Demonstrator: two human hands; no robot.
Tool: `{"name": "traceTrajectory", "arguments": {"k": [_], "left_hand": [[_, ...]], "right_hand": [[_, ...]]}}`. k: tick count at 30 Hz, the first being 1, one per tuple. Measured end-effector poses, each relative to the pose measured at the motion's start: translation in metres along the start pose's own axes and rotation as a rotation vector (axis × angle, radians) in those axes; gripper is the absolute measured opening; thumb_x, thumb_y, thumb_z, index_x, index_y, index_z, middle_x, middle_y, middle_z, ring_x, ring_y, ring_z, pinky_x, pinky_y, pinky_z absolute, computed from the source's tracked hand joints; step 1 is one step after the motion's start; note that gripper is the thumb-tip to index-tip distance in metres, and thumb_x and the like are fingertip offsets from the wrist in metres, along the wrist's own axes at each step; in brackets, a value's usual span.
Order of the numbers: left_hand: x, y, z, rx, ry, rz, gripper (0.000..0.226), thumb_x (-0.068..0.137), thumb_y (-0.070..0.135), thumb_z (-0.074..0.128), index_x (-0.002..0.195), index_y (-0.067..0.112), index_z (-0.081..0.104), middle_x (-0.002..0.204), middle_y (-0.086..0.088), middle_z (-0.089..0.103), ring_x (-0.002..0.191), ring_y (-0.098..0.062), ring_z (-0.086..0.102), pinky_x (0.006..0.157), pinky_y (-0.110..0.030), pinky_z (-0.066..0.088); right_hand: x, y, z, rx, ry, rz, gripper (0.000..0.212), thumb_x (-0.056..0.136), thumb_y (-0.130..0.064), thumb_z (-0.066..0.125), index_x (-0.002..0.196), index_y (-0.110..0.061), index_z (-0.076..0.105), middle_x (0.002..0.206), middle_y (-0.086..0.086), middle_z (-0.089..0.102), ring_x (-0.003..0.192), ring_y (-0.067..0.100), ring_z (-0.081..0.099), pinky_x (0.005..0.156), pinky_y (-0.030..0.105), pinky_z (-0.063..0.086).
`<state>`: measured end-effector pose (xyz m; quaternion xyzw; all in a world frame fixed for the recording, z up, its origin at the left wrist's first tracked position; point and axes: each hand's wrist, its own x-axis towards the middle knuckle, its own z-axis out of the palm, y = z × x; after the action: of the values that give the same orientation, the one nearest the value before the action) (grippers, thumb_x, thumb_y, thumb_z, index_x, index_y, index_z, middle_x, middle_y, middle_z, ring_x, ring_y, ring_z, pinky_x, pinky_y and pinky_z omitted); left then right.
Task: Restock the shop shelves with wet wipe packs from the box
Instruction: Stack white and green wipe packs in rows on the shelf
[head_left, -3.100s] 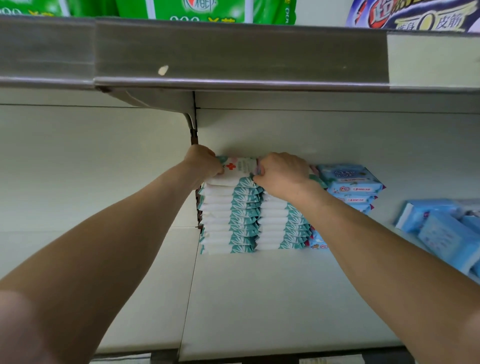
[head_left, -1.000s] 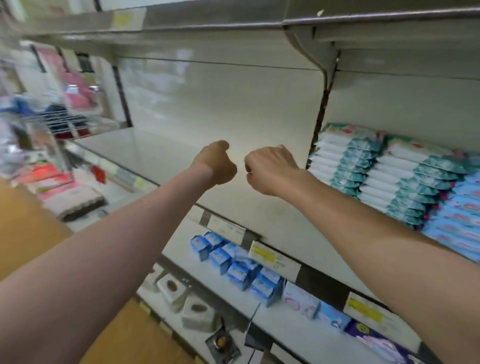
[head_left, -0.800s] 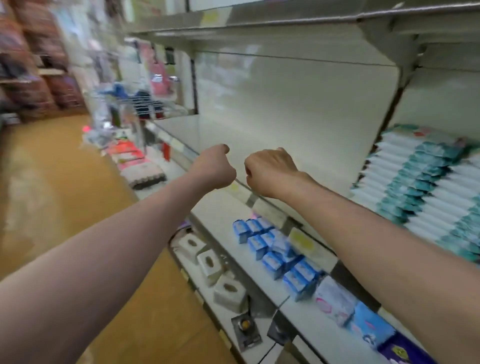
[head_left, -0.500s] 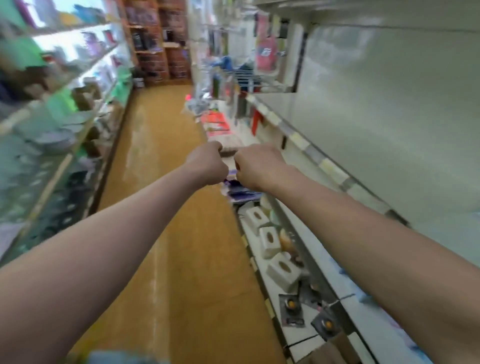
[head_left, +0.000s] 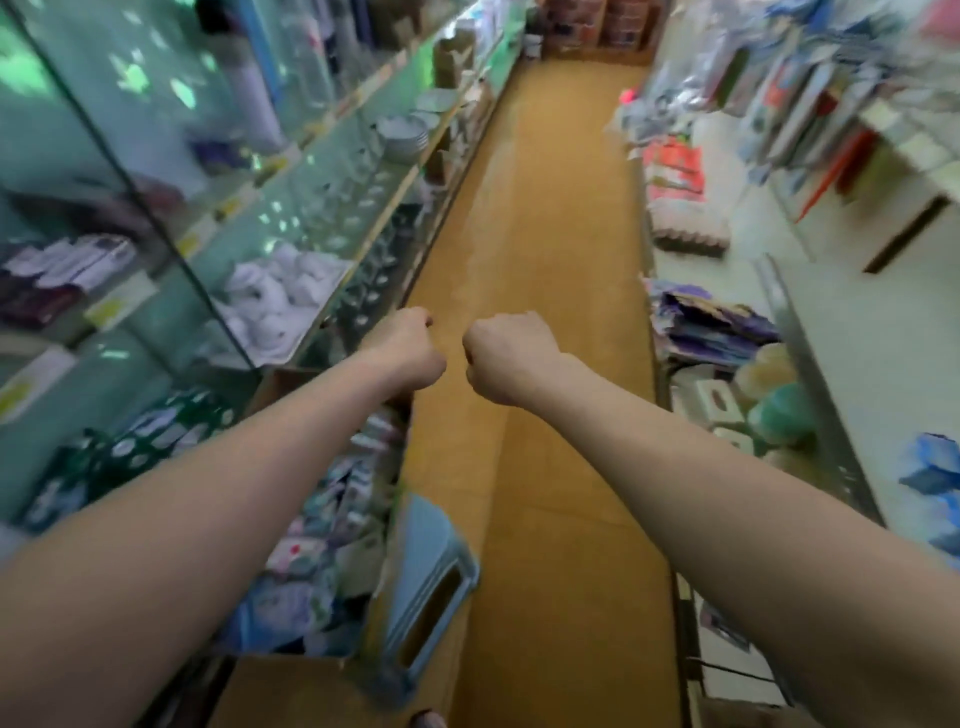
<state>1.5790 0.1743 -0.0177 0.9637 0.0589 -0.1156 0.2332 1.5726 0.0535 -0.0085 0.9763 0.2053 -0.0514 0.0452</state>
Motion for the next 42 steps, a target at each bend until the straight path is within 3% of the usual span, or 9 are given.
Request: {"name": "traceTrajectory", "arguments": {"k": [3, 7, 13, 18, 24, 28, 30, 33, 42], "left_hand": [[-0.002, -0.056, -0.006, -0.038, -0.025, -0.088, 0.060, 0.086, 0.010, 0.056, 0.144, 0.016, 0.040, 0.140, -0.009, 0.049, 0.119, -0.027, 0.053, 0.090, -0.034, 0.048], [-0.003, -0.121, -0.008, -0.079, -0.026, -0.203, 0.040, 0.084, 0.010, 0.057, 0.123, 0.017, 0.055, 0.114, -0.010, 0.062, 0.093, -0.027, 0.059, 0.071, -0.031, 0.045], [0.000, -0.201, 0.012, -0.104, -0.058, -0.359, 0.062, 0.089, 0.021, 0.058, 0.146, 0.016, 0.036, 0.148, -0.008, 0.041, 0.130, -0.028, 0.045, 0.104, -0.036, 0.041], [0.002, -0.244, 0.045, -0.214, -0.099, -0.512, 0.055, 0.087, 0.023, 0.060, 0.140, 0.016, 0.044, 0.139, -0.008, 0.049, 0.120, -0.028, 0.051, 0.098, -0.035, 0.045], [0.004, -0.277, 0.097, -0.410, -0.139, -0.713, 0.052, 0.093, 0.015, 0.058, 0.142, 0.011, 0.043, 0.140, -0.009, 0.048, 0.119, -0.029, 0.052, 0.089, -0.032, 0.047], [0.002, -0.300, 0.128, -0.479, -0.166, -0.818, 0.058, 0.089, 0.012, 0.063, 0.143, 0.014, 0.042, 0.140, -0.008, 0.048, 0.121, -0.028, 0.051, 0.099, -0.036, 0.046], [-0.002, -0.310, 0.141, -0.512, -0.170, -0.867, 0.054, 0.091, 0.018, 0.064, 0.141, 0.015, 0.044, 0.139, -0.008, 0.049, 0.120, -0.028, 0.051, 0.098, -0.036, 0.046], [-0.008, -0.325, 0.163, -0.552, -0.181, -0.917, 0.045, 0.092, 0.015, 0.058, 0.136, 0.012, 0.049, 0.134, -0.011, 0.052, 0.119, -0.031, 0.052, 0.099, -0.038, 0.046], [-0.018, -0.351, 0.208, -0.650, -0.206, -1.072, 0.051, 0.094, 0.012, 0.055, 0.142, 0.017, 0.041, 0.137, -0.011, 0.049, 0.122, -0.029, 0.049, 0.100, -0.043, 0.047]], "right_hand": [[0.017, -0.045, 0.012, 0.022, -0.066, -0.090, 0.015, 0.093, -0.013, 0.047, 0.078, -0.016, 0.046, 0.074, -0.001, 0.047, 0.072, 0.023, 0.045, 0.081, 0.037, 0.039], [0.041, -0.099, 0.032, 0.021, -0.105, -0.191, 0.010, 0.095, -0.017, 0.046, 0.084, -0.017, 0.045, 0.079, 0.001, 0.046, 0.072, 0.023, 0.045, 0.070, 0.031, 0.035], [0.077, -0.145, 0.077, -0.002, -0.209, -0.283, 0.029, 0.097, -0.016, 0.044, 0.068, -0.016, 0.038, 0.068, -0.002, 0.039, 0.072, 0.022, 0.043, 0.070, 0.033, 0.034], [0.102, -0.166, 0.124, -0.053, -0.314, -0.335, 0.032, 0.097, -0.013, 0.041, 0.066, -0.016, 0.036, 0.066, 0.000, 0.042, 0.058, 0.017, 0.040, 0.064, 0.033, 0.033], [0.115, -0.185, 0.184, -0.042, -0.501, -0.390, 0.013, 0.098, -0.012, 0.042, 0.087, -0.010, 0.049, 0.083, 0.004, 0.052, 0.078, 0.024, 0.050, 0.070, 0.033, 0.035], [0.116, -0.194, 0.225, -0.080, -0.613, -0.439, 0.026, 0.095, -0.010, 0.048, 0.070, -0.012, 0.042, 0.072, 0.002, 0.046, 0.072, 0.024, 0.048, 0.073, 0.035, 0.038], [0.115, -0.200, 0.243, -0.074, -0.669, -0.465, 0.010, 0.095, -0.008, 0.046, 0.091, -0.009, 0.055, 0.086, 0.004, 0.054, 0.086, 0.026, 0.057, 0.073, 0.035, 0.042], [0.111, -0.209, 0.270, -0.032, -0.728, -0.480, 0.028, 0.096, -0.008, 0.043, 0.123, -0.010, 0.051, 0.120, 0.011, 0.058, 0.111, 0.029, 0.057, 0.082, 0.036, 0.047], [0.111, -0.241, 0.324, 0.110, -0.715, -0.510, 0.051, 0.094, -0.025, 0.055, 0.139, -0.009, 0.035, 0.135, 0.015, 0.040, 0.122, 0.036, 0.046, 0.093, 0.045, 0.044]]}}
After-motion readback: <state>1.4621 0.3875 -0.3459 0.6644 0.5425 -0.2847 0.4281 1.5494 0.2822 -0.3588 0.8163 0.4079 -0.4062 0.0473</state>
